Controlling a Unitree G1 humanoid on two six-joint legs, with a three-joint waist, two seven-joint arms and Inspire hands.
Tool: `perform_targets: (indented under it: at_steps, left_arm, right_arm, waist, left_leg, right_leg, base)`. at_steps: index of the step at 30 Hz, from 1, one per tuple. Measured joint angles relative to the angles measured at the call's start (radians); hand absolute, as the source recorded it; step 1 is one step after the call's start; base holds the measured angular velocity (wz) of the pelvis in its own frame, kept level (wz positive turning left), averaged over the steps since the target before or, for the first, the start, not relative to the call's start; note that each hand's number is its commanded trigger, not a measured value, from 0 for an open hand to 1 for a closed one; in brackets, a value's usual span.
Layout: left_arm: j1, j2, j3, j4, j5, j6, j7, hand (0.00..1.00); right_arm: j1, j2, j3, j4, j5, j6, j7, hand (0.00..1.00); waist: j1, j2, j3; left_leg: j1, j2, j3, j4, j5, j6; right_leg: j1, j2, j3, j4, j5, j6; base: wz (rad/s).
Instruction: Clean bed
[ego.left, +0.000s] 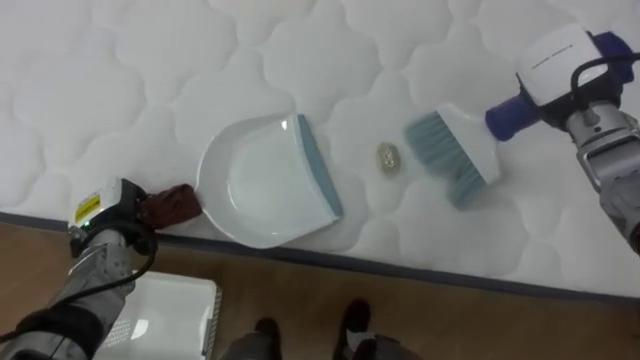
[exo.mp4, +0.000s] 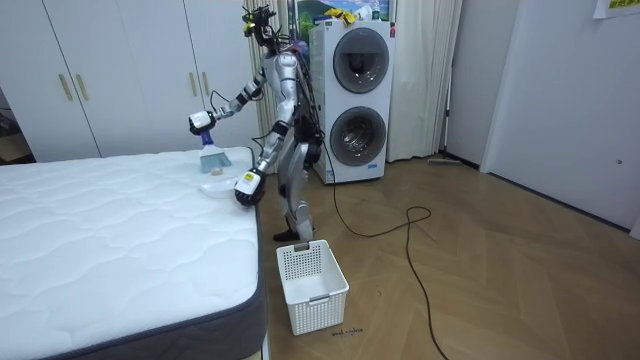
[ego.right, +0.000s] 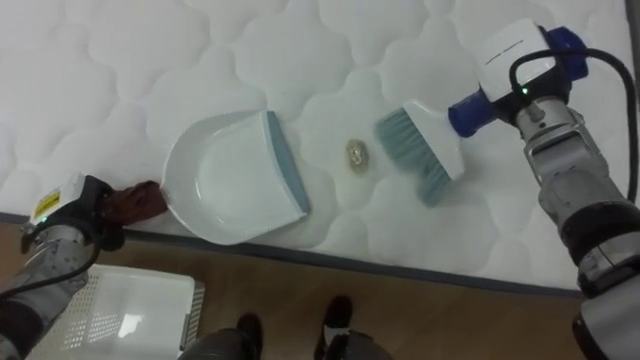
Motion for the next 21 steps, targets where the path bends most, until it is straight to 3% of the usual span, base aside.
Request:
perform_targets:
  at_steps: [6, 13, 16, 21]
  left_arm:
    - [0.000, -0.012, -0.003, 0.002, 0.000, 0.017, -0.004, 1.00]
    - [-0.004, -0.012, -0.004, 0.002, 0.010, 0.039, -0.004, 1.00]
    - [-0.007, -0.012, -0.007, -0.003, 0.024, 0.045, 0.001, 1.00]
    - [-0.014, -0.012, -0.006, -0.029, 0.103, 0.061, 0.002, 1.00]
  right_arm:
    - [0.010, 0.001, 0.000, 0.001, 0.033, 0.017, -0.015, 1.00]
    - [0.014, 0.014, 0.000, 0.021, 0.051, 0.048, -0.015, 1.00]
    - [0.012, 0.040, -0.008, 0.042, 0.073, 0.061, -0.016, 1.00]
    - [0.012, 0.043, -0.011, 0.042, 0.072, 0.064, -0.017, 1.00]
  waist:
    - [0.002, 0.031, -0.0013]
    - [0.001, 0.032, -0.0017]
    - [-0.002, 0.032, -0.0017]
    - [-0.001, 0.032, -0.0018]
  left_leg:
    - [0.010, -0.002, -0.001, -0.011, 0.001, -0.002]
    - [0.014, -0.002, 0.000, -0.013, 0.002, -0.004]
    - [0.012, -0.003, 0.000, -0.012, 0.002, -0.003]
    - [0.010, -0.012, 0.000, -0.015, 0.005, 0.001]
  right_leg:
    - [0.004, -0.003, -0.005, 0.003, 0.000, 0.000]
    - [0.006, -0.003, -0.006, 0.004, 0.000, -0.001]
    - [0.006, -0.011, -0.008, 0.004, 0.000, -0.001]
    - [0.004, -0.014, -0.007, 0.002, -0.001, 0.001]
  base:
    - [0.02]
    - [-0.01]
    - [0.00]
    - [0.00]
